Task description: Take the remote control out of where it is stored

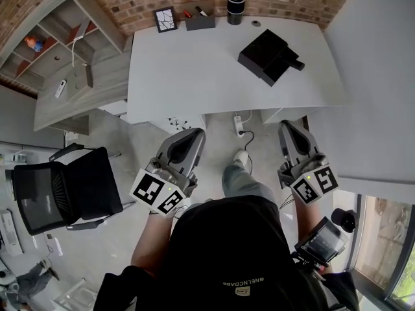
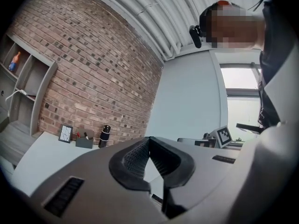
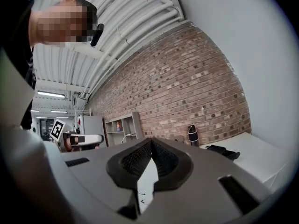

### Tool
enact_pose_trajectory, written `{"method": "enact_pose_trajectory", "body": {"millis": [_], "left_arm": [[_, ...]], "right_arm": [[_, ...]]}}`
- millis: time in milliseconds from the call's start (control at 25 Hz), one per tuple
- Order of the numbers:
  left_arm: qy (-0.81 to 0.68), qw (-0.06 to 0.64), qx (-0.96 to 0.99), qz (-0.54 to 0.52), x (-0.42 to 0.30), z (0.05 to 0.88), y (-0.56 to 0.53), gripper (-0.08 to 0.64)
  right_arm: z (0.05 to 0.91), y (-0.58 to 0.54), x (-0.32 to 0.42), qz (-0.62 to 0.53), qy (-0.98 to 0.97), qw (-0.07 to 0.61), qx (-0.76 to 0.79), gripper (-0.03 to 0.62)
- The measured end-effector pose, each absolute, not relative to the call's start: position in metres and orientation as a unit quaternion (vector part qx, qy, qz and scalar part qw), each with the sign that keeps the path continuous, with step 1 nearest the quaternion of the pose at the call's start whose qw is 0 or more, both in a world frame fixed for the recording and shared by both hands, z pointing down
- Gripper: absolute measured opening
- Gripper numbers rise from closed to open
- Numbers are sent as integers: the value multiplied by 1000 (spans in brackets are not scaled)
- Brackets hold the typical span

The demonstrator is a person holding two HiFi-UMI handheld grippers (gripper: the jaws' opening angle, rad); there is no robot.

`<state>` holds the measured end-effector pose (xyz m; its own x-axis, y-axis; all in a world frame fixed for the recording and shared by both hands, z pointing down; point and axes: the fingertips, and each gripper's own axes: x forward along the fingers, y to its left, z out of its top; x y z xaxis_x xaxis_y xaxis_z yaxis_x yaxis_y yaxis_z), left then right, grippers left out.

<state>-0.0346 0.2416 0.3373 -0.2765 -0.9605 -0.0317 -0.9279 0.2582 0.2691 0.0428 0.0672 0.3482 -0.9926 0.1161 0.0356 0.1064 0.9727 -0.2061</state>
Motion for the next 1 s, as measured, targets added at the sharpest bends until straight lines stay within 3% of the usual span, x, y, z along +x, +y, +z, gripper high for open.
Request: {"method": "enact_pose_trajectory", "body": {"millis": [1000], "left_arm": [[-771, 78, 625, -96, -137, 343, 52, 8]], "right_arm": [[358, -88, -53, 118, -990, 48, -58, 6]]}}
